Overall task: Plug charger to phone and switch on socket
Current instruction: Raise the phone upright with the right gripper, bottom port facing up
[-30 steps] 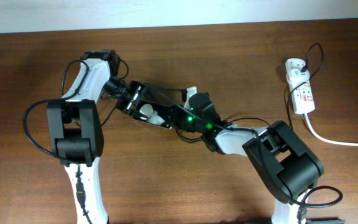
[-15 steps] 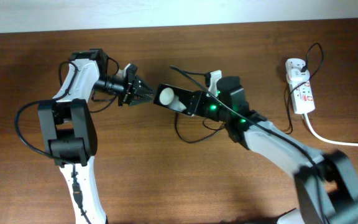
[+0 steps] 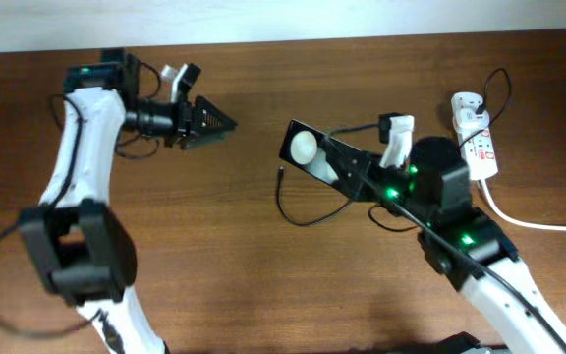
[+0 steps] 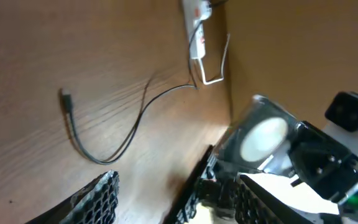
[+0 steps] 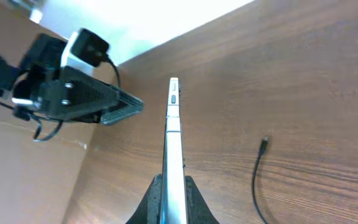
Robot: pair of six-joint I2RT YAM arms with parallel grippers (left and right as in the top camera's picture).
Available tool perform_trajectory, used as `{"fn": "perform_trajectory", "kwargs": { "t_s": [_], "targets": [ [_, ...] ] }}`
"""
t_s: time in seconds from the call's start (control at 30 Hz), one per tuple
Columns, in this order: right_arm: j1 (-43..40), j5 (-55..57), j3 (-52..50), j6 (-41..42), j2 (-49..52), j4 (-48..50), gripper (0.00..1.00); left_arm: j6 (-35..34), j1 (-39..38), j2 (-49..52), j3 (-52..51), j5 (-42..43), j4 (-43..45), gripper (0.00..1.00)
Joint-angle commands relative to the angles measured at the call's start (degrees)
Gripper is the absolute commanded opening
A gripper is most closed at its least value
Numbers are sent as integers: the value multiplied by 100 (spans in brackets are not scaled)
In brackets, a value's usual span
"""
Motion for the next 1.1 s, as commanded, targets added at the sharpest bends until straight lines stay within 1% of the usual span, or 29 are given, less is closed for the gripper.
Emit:
{"fn": "perform_trajectory", "kwargs": {
  "t_s": [0.0, 0.1, 0.13, 0.17, 0.2, 0.3, 0.43, 0.5, 0.57, 0.67, 0.73, 0.8, 0.83, 0.97, 1.07],
  "targets": [
    [-17, -31, 83, -98, -542, -205, 4, 155, 13, -909, 35, -170, 35, 64],
    [-17, -35, 83, -201, -973, -546, 4, 155, -4, -1320, 35, -170, -17, 68],
    [-17, -35, 81, -201, -1071, -592, 4, 155, -4, -1377, 35, -170, -17, 71],
    [-17, -31, 79, -199, -1137, -627, 4, 155, -4, -1386, 35, -170, -17, 89],
    [-17, -31, 79, -199, -1189, -647, 4, 155, -4, -1386, 35, -170, -22, 99],
    [-133, -33, 76, -138, -1174, -656, 4, 155, -2, -1386, 33, -168, 26, 99],
    [-472, -81, 68, 365, -957, -660, 4, 153, -2, -1386, 33, -164, 142, 99],
    [-555, -262, 68, 682, -763, -439, 4, 153, -9, -1386, 33, -166, 203, 99],
    [-557, -544, 68, 940, -533, 63, 4, 153, -9, -1386, 33, -164, 205, 99],
    [-560, -612, 68, 1753, -26, 1099, 4, 39, -9, -1384, 33, -149, 278, 99],
    [-557, -501, 68, 2352, 367, 1961, 4, -260, -9, -1386, 33, -149, 365, 99],
    [-557, -334, 68, 2791, 645, 2601, 4, -490, -9, -1386, 33, -149, 511, 99],
    [-557, -208, 68, 3110, 824, 2931, 4, -721, -9, -1386, 33, -149, 658, 99],
    [-522, 17, 70, 4105, 1443, 3825, 4, -1366, -63, -1386, 33, -149, 1104, 99],
    [-328, 332, 70, 4280, 1692, 4275, 4, -1733, -269, -1386, 33, -142, 1491, 99]
  ]
}}
